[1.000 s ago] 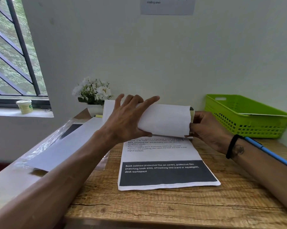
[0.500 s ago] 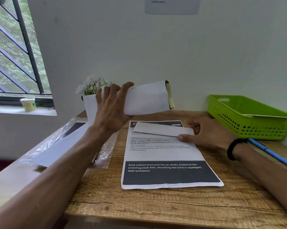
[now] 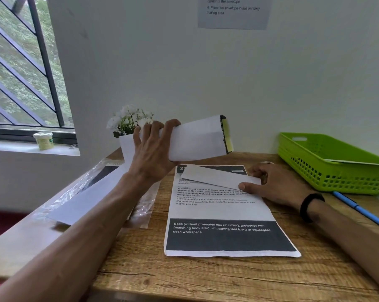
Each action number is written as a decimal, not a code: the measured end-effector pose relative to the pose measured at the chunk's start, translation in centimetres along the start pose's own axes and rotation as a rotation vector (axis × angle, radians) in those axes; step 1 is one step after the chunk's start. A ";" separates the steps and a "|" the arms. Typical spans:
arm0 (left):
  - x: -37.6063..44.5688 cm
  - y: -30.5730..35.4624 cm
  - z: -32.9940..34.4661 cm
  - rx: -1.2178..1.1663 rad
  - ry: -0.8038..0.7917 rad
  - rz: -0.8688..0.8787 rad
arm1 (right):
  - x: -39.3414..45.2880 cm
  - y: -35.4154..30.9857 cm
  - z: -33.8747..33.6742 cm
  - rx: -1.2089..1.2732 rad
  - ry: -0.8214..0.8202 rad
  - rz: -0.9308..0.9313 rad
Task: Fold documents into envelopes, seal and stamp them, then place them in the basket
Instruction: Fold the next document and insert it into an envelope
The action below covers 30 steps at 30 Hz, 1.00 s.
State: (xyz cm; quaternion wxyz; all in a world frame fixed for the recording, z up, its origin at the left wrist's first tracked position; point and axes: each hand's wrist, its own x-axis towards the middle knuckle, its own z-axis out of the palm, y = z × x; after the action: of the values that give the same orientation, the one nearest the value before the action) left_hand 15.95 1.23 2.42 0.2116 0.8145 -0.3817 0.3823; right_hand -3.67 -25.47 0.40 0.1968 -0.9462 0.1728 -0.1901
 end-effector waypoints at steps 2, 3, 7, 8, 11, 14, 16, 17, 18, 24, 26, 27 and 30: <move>-0.1 0.0 0.2 0.004 -0.010 0.005 | 0.2 0.2 0.0 0.039 -0.019 0.018; -0.1 -0.1 0.3 0.007 -0.012 0.007 | 0.3 0.2 0.0 0.063 -0.029 0.025; -0.2 -0.3 0.6 0.028 -0.006 0.001 | 0.3 0.2 -0.2 0.152 -0.061 0.052; -0.2 -0.3 0.7 0.030 -0.006 0.000 | 0.2 0.1 -0.2 0.172 -0.058 0.054; -0.3 -0.4 0.8 0.026 -0.011 -0.003 | 0.0 -0.1 -0.2 0.199 -0.024 0.034; -0.3 -0.5 0.7 0.021 -0.017 -0.015 | 0.0 -0.2 -0.1 0.190 0.025 0.014; -0.3 -0.5 0.7 0.019 -0.015 -0.022 | 0.0 0.0 0.0 0.197 0.040 0.008; -0.3 -0.4 0.7 0.024 -0.010 -0.024 | 0.1 0.2 0.1 0.205 0.049 0.004; -0.3 -0.4 0.7 0.032 -0.003 -0.023 | 0.1 0.2 0.1 0.214 0.054 -0.004; -0.4 -0.4 0.7 0.050 0.023 -0.019 | 0.1 -0.2 0.0 0.461 0.145 0.028; -0.3 -0.5 0.6 0.055 0.030 -0.022 | 0.2 -0.3 -0.3 0.535 0.196 0.032; -0.3 -0.5 0.6 0.059 0.034 -0.025 | 0.3 -0.3 -0.5 0.538 0.227 0.018; -0.2 -0.5 0.6 0.068 0.061 -0.035 | 0.5 -0.2 -1.0 0.474 0.333 -0.024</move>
State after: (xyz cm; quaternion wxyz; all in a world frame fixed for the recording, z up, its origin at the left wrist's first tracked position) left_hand 16.57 1.26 1.86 0.2017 0.8157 -0.3476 0.4160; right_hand -3.58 -25.81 1.51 0.3791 -0.8315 0.1422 -0.3804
